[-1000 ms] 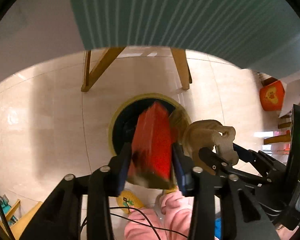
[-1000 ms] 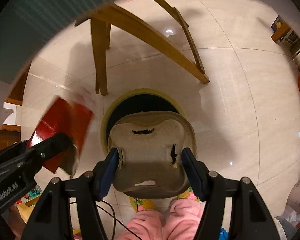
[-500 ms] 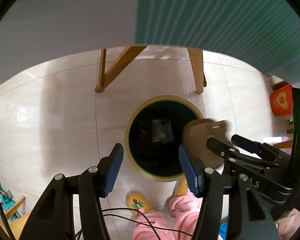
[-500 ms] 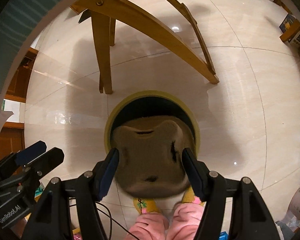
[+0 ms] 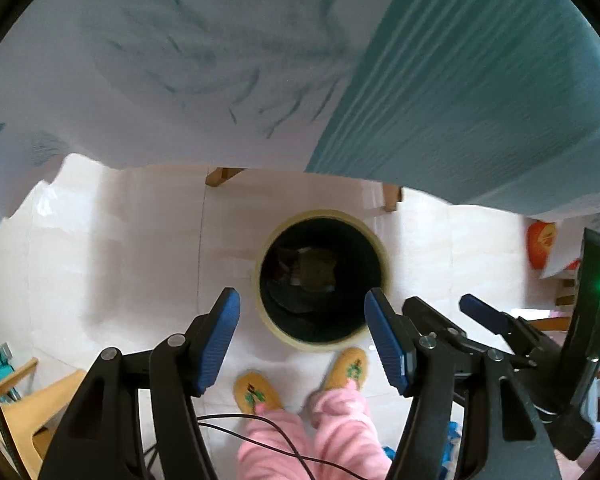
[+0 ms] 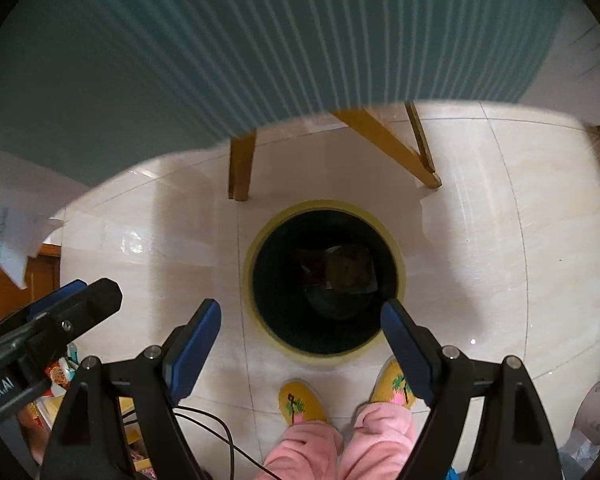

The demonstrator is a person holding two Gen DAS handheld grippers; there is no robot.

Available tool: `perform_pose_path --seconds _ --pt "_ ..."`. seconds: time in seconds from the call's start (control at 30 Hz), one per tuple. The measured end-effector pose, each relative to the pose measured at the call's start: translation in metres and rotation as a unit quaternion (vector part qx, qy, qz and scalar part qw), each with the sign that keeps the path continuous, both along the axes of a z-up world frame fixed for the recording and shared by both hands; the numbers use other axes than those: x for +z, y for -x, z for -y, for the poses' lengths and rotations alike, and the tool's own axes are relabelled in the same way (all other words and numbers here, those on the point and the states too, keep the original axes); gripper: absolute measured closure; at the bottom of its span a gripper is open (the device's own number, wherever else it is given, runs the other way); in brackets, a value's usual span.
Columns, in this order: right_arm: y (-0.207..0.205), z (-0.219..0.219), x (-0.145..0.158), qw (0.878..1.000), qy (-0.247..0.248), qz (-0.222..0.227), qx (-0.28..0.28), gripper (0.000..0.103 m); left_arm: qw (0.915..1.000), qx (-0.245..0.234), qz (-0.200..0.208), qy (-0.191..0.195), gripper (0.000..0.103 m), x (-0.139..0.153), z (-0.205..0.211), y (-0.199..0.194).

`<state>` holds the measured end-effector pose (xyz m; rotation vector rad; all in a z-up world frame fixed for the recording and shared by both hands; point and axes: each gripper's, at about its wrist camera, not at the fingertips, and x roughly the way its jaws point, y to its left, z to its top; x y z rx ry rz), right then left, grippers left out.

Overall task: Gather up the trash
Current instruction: 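Raise both tools back over the table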

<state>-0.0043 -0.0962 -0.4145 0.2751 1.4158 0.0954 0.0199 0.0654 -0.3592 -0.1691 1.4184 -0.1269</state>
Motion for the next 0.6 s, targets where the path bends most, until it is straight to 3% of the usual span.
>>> perform_pose_path --seconds 0.3,0.6 --pt "0.023 -0.001 0.112 1.000 -0.004 0.031 -0.001 0.020 0.9984 -0.038 0.037 0.021 0.040 0.122 0.003 0.022" --pt "0.044 -0.004 0.249 0.994 0.008 0.113 -0.007 0.020 0.9872 -0.095 0.123 0.034 0.039 0.258 0.000 0.034"
